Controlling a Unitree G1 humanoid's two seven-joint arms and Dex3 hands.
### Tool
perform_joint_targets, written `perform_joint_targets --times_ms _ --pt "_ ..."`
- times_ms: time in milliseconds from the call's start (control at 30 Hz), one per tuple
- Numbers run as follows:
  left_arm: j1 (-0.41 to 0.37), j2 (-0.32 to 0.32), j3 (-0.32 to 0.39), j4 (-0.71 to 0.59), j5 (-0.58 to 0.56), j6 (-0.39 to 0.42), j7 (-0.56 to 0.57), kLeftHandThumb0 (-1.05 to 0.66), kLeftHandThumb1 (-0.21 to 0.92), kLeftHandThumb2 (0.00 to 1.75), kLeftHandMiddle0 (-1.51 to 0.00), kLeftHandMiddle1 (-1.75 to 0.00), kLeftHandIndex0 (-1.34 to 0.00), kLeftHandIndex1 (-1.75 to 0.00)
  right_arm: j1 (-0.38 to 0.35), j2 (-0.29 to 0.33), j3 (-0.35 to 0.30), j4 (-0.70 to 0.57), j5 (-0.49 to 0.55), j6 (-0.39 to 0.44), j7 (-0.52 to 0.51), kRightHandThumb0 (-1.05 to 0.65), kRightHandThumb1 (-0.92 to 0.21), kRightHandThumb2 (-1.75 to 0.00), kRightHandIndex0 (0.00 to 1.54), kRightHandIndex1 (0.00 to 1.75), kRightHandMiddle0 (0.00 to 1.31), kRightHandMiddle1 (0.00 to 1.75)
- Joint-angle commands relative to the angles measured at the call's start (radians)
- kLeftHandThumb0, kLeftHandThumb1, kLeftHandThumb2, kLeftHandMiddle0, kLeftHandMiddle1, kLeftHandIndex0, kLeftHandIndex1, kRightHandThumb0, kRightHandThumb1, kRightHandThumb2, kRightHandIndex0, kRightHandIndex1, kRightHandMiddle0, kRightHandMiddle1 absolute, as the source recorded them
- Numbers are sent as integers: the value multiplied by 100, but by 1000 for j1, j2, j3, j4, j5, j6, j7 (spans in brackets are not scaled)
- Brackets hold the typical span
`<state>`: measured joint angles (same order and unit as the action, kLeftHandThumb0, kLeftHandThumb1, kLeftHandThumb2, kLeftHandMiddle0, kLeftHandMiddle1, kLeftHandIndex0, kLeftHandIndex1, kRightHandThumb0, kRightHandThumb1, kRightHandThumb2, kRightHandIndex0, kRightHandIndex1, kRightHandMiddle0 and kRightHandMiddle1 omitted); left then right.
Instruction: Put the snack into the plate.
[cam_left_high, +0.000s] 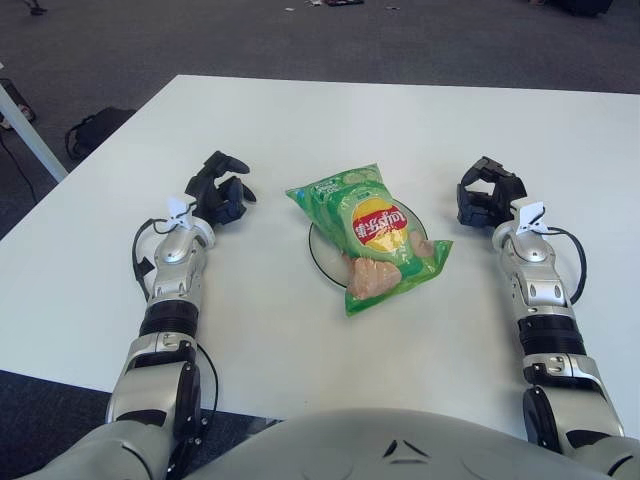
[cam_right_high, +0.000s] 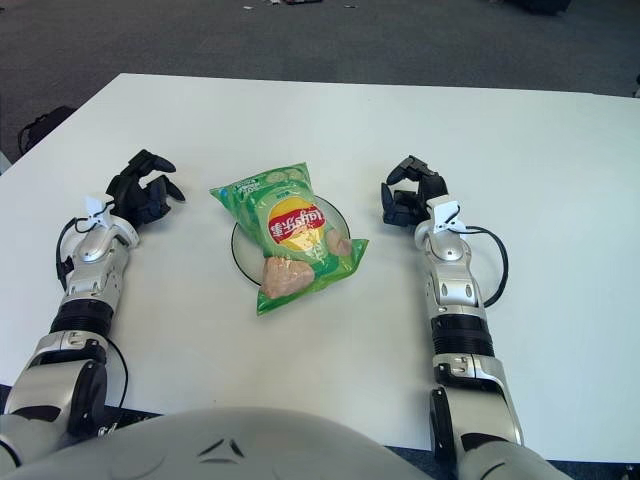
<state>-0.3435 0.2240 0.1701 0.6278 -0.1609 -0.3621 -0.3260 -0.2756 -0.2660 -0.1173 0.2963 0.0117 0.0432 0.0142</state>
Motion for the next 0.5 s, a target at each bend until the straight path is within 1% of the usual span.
perform_joint_targets --times_ms 0,200,300,467 --pt "117 -54 -47 63 42 -20 4 -45 41 121 -103 -175 -54 -175 51 19 26 56 -17 57 14 -47 -35 -128 128 175 59 175" --pt "131 -69 -65 35 80 -44 60 -45 40 121 -110 -175 -54 -175 52 20 24 51 -12 63 17 -47 -35 -128 128 175 59 175" --pt "149 -75 -81 -10 110 -7 106 -45 41 120 -113 -175 -54 -175 53 21 20 51 -6 65 19 -47 -34 -128 128 175 59 175" --pt "166 -71 -100 -65 134 66 138 -45 41 120 -114 -175 -53 -175 52 21 18 52 -6 63 17 -47 -34 -128 129 175 59 175"
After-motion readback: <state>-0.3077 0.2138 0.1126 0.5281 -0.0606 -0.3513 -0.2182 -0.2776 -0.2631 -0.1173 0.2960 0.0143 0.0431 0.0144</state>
